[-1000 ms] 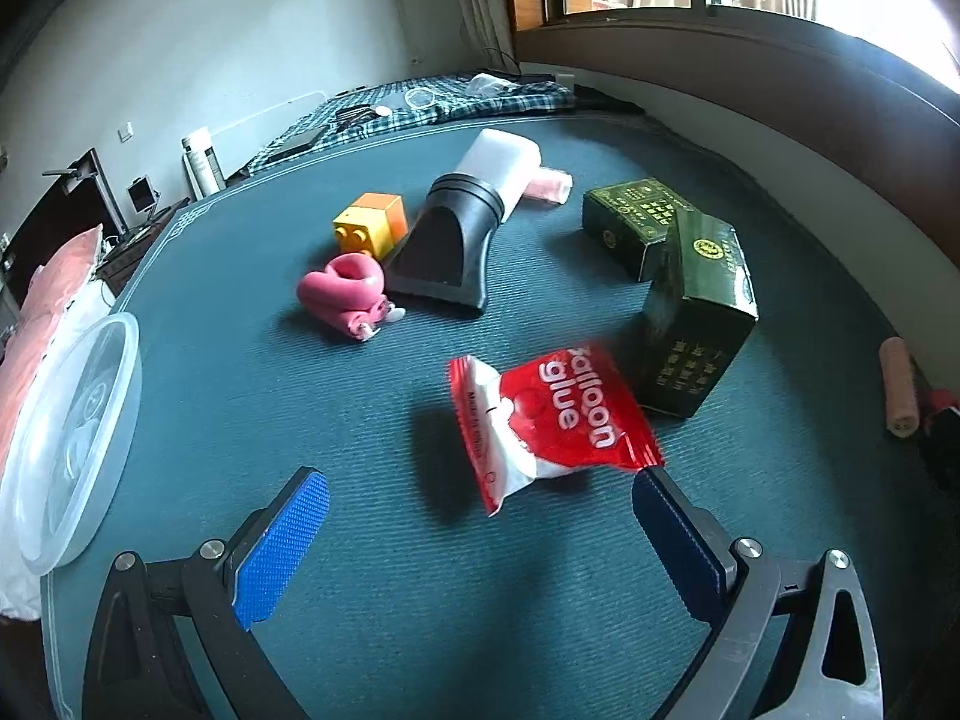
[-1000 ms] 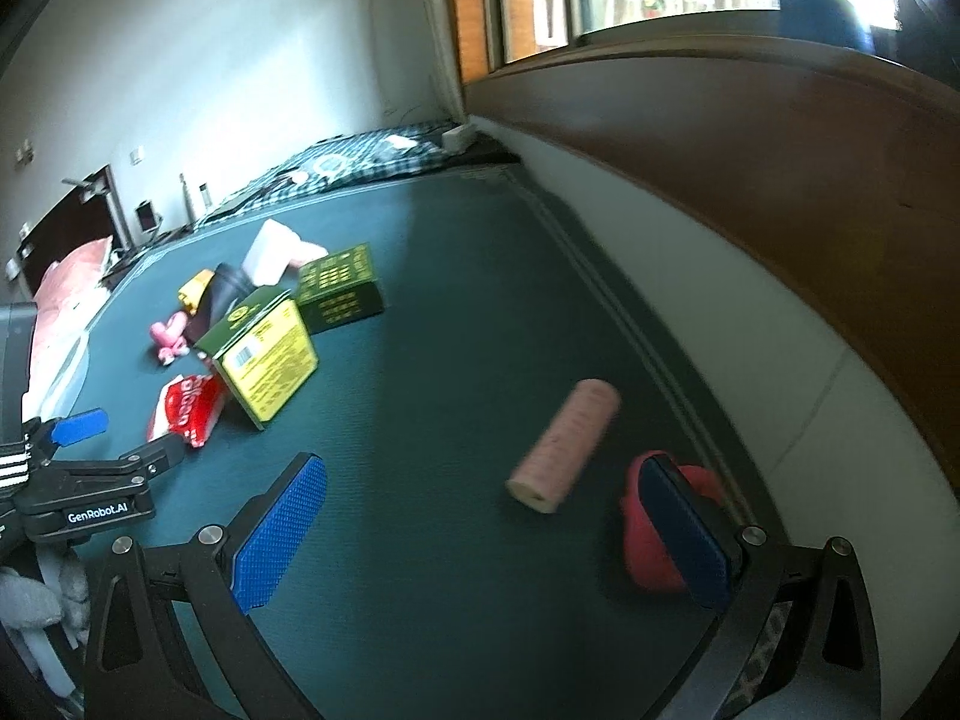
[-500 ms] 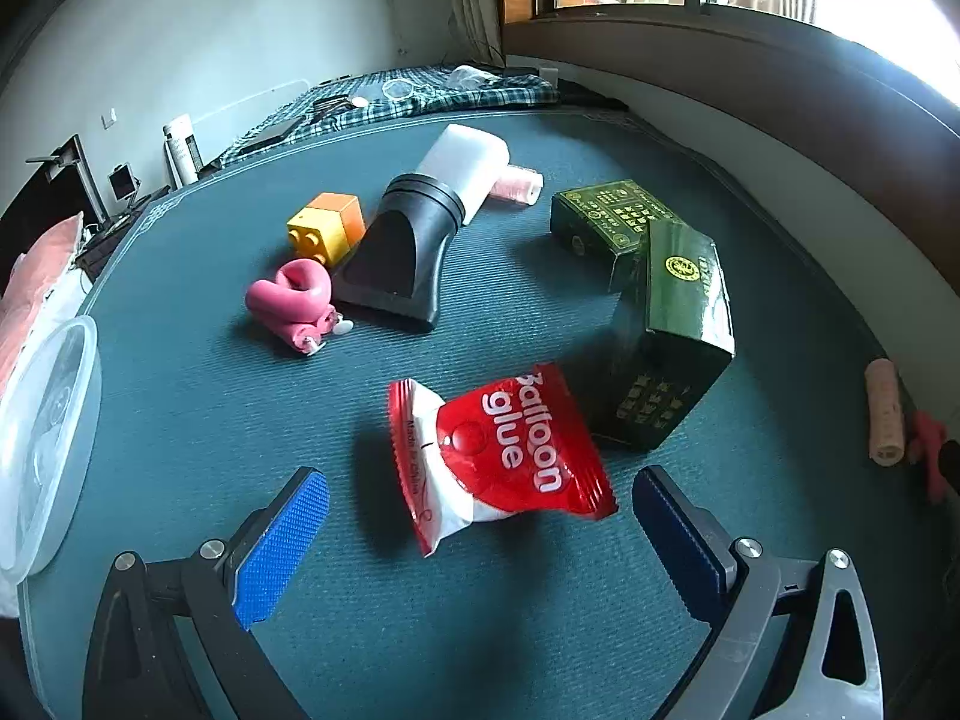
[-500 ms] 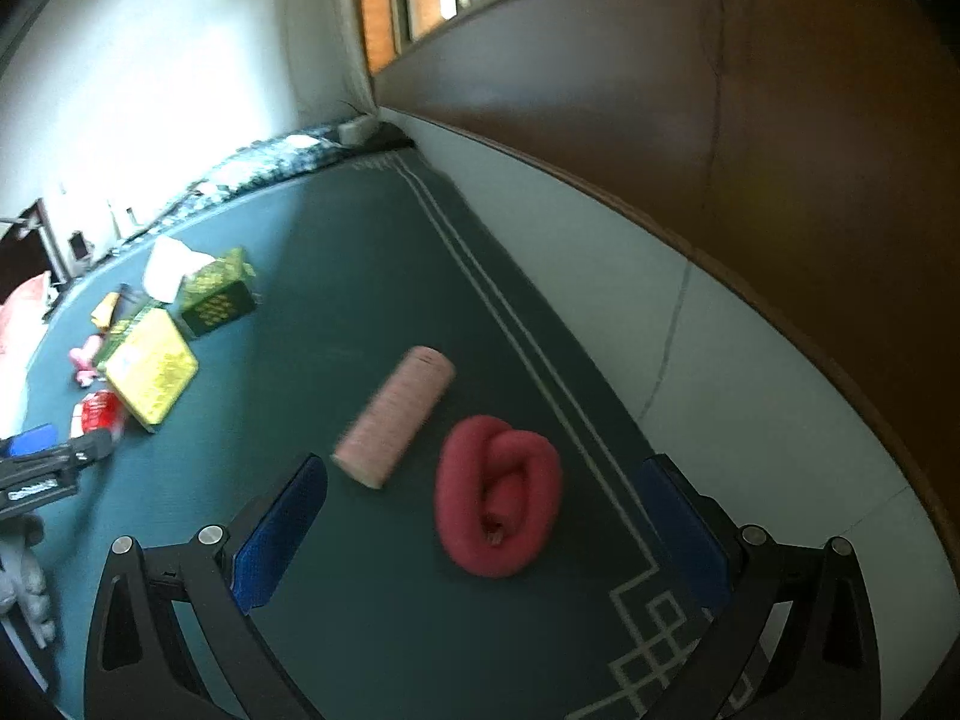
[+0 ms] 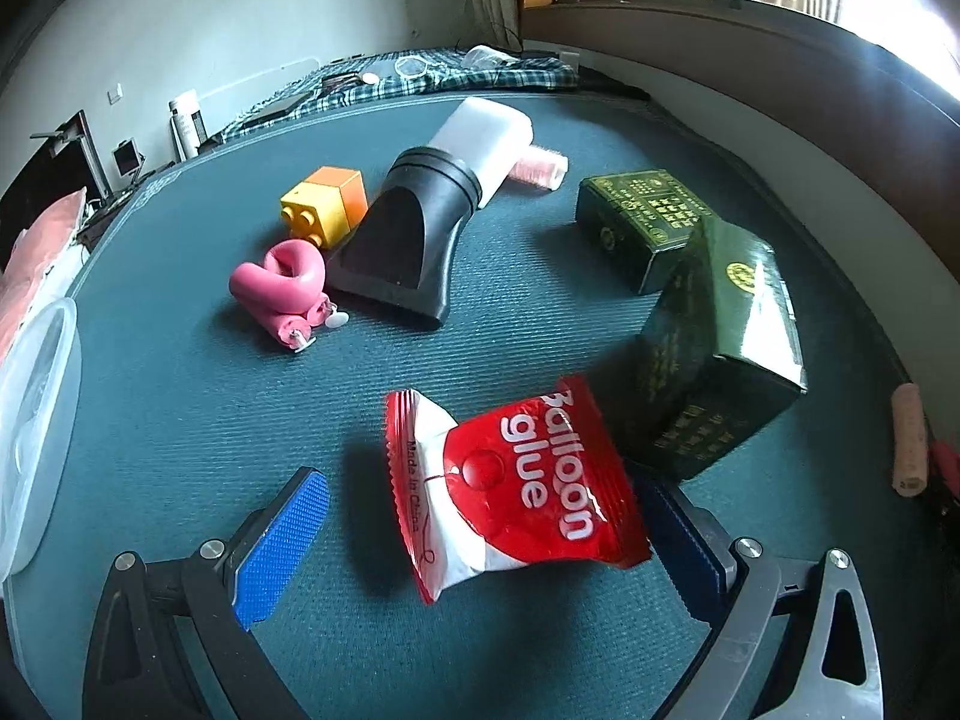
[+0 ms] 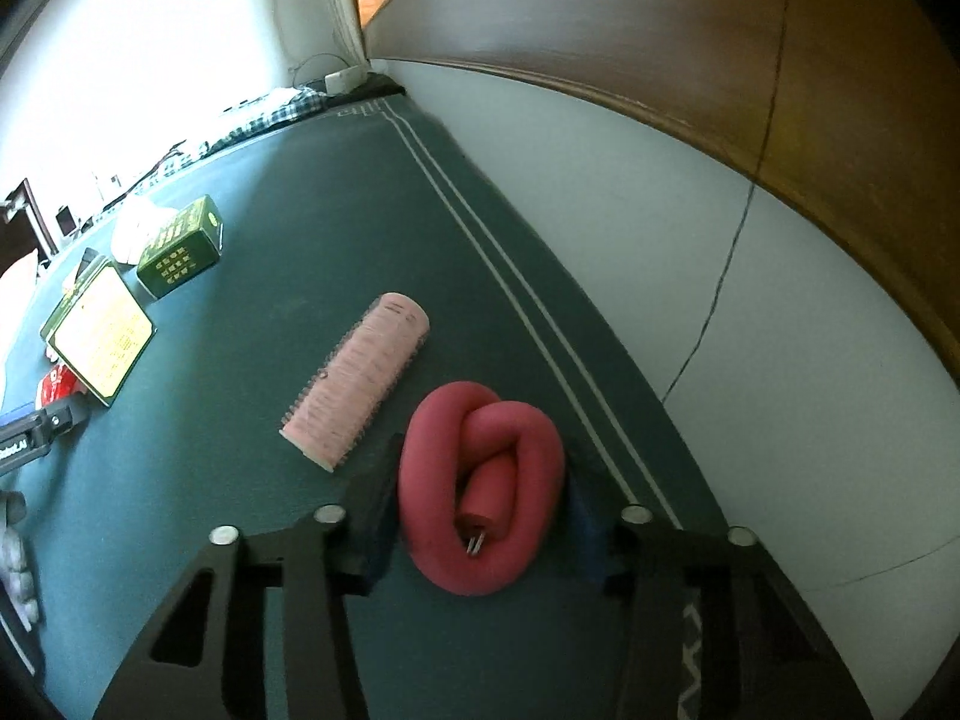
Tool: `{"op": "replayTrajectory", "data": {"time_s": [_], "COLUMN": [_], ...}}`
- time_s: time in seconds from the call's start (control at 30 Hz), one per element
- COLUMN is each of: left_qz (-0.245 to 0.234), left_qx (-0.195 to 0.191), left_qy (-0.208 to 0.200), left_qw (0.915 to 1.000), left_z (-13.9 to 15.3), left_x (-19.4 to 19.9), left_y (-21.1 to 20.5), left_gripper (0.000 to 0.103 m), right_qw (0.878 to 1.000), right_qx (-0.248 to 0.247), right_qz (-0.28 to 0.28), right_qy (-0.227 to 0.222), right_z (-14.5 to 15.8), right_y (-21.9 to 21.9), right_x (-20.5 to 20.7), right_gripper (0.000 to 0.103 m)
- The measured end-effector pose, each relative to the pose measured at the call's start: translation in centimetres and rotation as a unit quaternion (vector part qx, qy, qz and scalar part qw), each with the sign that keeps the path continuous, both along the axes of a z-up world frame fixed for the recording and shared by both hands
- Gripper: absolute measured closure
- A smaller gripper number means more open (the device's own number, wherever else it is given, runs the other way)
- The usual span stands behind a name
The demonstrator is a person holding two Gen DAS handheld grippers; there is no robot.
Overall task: Organize objects
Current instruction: 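Grasp red knotted foam with right tool while left tool grasps balloon glue packet, then carry red foam with right tool while left tool carries glue packet over clear bowl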
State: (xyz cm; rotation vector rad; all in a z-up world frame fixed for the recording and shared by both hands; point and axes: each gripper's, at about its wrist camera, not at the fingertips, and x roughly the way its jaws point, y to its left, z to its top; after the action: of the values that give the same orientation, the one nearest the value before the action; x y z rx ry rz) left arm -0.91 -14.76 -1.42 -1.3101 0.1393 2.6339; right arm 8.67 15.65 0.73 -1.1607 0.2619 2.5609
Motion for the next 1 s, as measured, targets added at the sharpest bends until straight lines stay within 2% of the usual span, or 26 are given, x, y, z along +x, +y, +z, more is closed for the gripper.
{"op": "replayTrajectory", "data": {"time_s": [0.13,0.37,0.57,1.0], "left_qz": [-0.004,-0.006,0.002,0.038], "left_qx": [-0.003,0.004,0.013,0.008], "left_qy": [0.002,0.011,0.021,0.065], "left_qw": [1.0,0.9999,0.9997,0.9971], "left_z": [-0.2,0.3,0.9,2.5], "left_x": [0.0,0.0,0.3,1.5], "left_y": [-0.2,-1.1,-2.8,-7.5], "left_gripper": [0.005,0.032,0.044,0.047], "right_qw": [1.0,0.999,0.996,0.986], "right_qx": [-0.006,-0.007,-0.003,0.0], "right_qz": [0.003,0.034,0.066,0.133], "right_qy": [0.005,0.033,0.063,0.104], "right_z": [0.2,2.2,4.4,7.5], "right_y": [-0.5,-2.7,-5.4,-12.0], "right_x": [0.2,0.4,0.7,-0.5], "right_gripper": [0.056,0.056,0.056,0.056]}}
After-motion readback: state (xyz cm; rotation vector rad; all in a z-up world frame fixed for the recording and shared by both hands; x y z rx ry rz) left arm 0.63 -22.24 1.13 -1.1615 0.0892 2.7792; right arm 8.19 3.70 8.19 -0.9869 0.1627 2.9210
